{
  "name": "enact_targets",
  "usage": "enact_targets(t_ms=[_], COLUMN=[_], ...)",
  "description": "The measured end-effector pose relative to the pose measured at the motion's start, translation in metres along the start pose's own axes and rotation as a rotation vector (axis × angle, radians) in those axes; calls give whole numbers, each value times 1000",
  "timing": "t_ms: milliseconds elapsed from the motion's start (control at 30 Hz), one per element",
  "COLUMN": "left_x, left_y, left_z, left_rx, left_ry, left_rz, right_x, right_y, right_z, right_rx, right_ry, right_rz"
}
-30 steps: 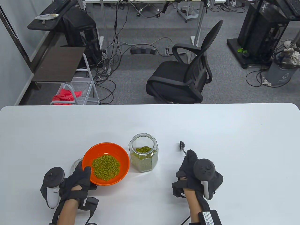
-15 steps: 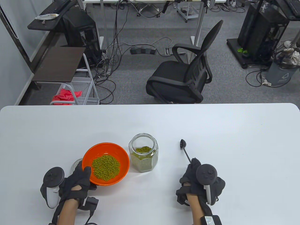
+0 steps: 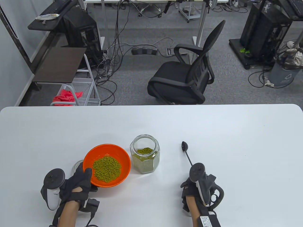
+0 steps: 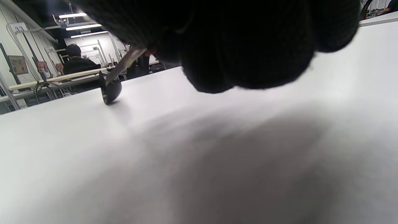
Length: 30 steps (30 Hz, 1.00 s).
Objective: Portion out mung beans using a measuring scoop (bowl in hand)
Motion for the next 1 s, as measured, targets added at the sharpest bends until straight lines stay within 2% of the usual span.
enact_targets(t_ms=[600,1000], left_x=[0,0], left_y=[0,1], left_z=[0,0], left_rx=[1,2], left_ry=[0,1], left_rz=[-2,-2], right_x=[2,3], right_y=[6,17], right_z=[-2,-4], right_rx=[102,163], right_ry=[-25,-45], right_rz=[-44,-129])
Point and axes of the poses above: the tracker on the back of each hand, its own z axis roughly to the little-finger side, its own x axis roughly from the fingertips to the wrist, y = z × x, the point moved 5 cm from there along -x, roughly from the wrist to the fingertips, and after that the axes turned 10 degrees about z, right-handed, at the moved point
